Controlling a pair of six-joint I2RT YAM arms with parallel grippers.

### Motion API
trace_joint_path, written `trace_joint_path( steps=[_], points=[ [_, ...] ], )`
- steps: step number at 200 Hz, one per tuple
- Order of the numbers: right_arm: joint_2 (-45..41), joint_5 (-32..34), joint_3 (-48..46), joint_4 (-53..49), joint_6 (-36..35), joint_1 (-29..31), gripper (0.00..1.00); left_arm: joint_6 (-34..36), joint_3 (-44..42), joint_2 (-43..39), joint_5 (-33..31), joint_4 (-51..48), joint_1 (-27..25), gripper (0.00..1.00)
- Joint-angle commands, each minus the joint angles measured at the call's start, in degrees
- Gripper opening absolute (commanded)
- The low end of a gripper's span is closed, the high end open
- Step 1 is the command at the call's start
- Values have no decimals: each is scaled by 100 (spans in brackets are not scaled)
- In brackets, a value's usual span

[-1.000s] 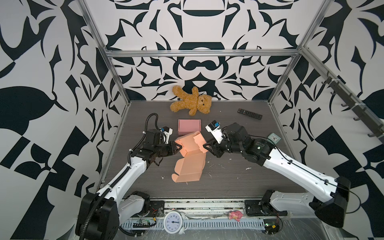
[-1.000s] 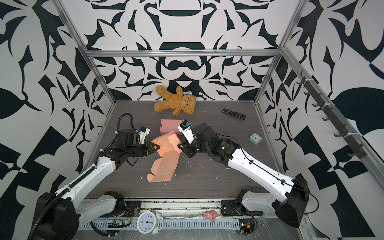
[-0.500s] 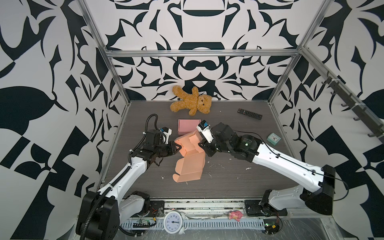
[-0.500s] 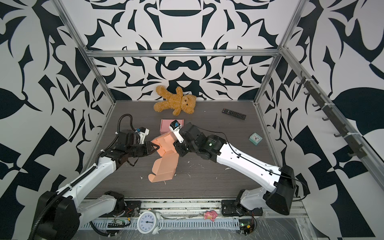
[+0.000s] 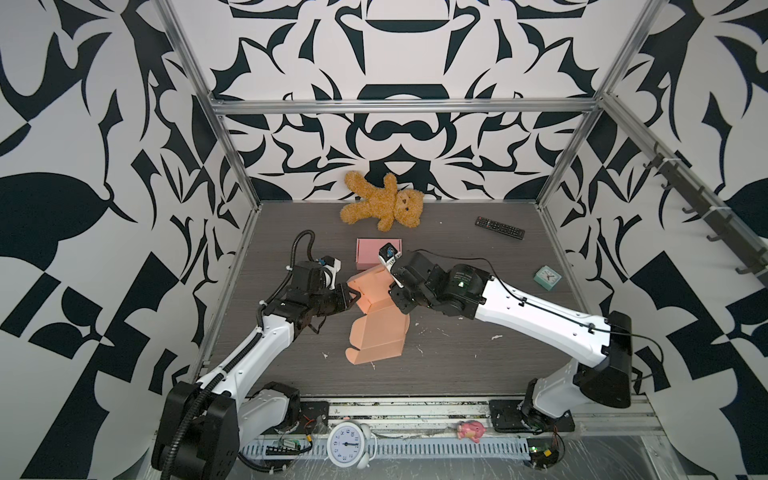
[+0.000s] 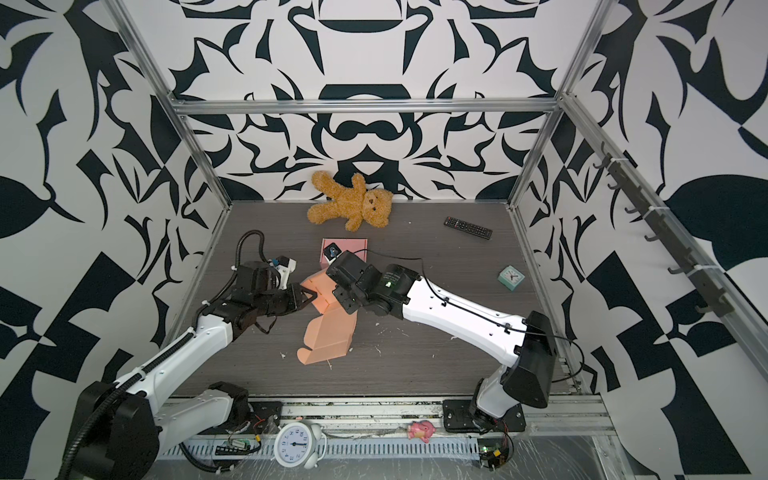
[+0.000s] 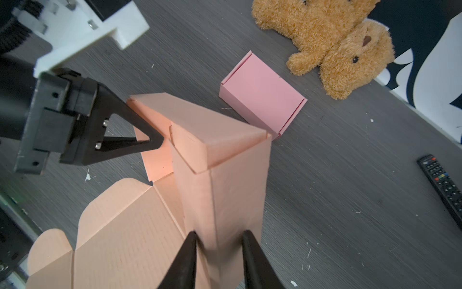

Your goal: Fold the paper box

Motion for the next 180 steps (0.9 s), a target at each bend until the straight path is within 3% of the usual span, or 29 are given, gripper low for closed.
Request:
trace_joint_path(
  steps=[1, 94, 180],
  points=[
    [201, 690, 470, -379, 132, 139, 34, -162, -69, 49, -50, 116, -15, 13],
    [1316, 2201, 1731, -1478, 148, 501, 39, -564, -237, -123, -36, 348, -15, 13],
    [1781, 3282, 2328, -2188, 406, 708, 39, -911, -429, -448, 131, 391, -41, 12]
  ],
)
